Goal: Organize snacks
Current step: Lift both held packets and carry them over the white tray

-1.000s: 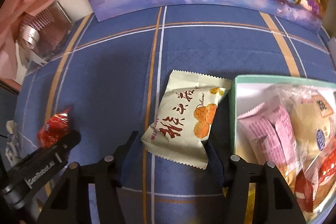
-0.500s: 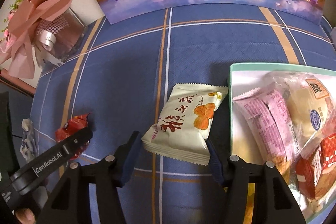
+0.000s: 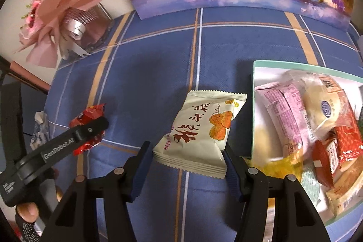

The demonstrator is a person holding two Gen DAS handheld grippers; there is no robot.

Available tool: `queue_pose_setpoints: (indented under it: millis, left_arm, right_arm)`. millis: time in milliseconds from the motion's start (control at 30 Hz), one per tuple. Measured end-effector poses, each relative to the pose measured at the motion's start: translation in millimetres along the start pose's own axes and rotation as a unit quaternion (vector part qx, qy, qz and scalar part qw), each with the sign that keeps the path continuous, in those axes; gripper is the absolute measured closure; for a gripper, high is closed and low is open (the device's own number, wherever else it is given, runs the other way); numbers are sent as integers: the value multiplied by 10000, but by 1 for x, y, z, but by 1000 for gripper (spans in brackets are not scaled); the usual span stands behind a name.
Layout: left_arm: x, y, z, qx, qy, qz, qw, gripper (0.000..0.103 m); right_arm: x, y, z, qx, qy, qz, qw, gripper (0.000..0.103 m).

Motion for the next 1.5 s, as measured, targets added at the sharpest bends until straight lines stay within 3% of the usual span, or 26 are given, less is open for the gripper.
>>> queue_pose_setpoints:
  millis: [767,1033,1500]
  left_arm:
    - [-51,77,-72,8,213,623,9978,42]
    - [-71,119,-80,-28,180,734,9971,42]
    - [-112,207,-66,-127,62,1361,9906,42]
  right_arm:
    - [-39,29,-88,13,826,405,9958,41]
    - [-59,65,-105,42,988,718,9925,41]
    - [-81,174,-127,-12,1398,1802,9736,41]
Point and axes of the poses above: each gripper's, at about its wrist camera, not at the fingertips, and z roughly the way its jaws point, y to its right, x to its top, the point moved 5 cm from there along z, roughly the way its jaws point, and after that the axes turned 9 degrees about -y, right-handed, at the moved point
